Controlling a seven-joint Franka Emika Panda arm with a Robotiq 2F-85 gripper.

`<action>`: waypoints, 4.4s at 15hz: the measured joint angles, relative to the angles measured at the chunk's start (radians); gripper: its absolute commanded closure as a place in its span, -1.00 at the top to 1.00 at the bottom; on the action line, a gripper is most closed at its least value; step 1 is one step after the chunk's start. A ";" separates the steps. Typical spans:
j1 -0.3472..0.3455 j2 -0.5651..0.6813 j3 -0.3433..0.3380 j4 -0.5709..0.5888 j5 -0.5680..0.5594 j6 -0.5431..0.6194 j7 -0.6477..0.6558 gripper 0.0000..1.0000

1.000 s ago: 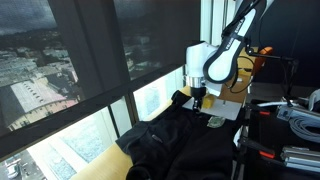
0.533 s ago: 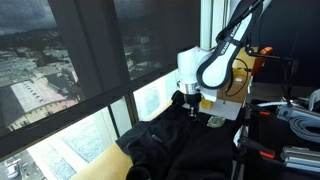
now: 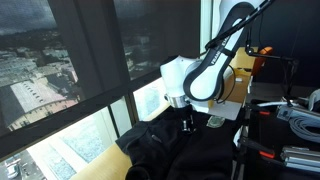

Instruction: Close the zipper of the black vest

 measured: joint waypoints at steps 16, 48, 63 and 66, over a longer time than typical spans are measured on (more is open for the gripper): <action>0.139 0.046 0.071 0.154 -0.014 -0.118 0.000 -0.96; 0.382 0.315 0.090 0.667 -0.069 -0.383 -0.012 -0.96; 0.370 0.277 0.098 0.653 -0.059 -0.389 -0.020 0.95; 0.299 0.176 0.098 0.524 -0.048 -0.369 -0.026 1.00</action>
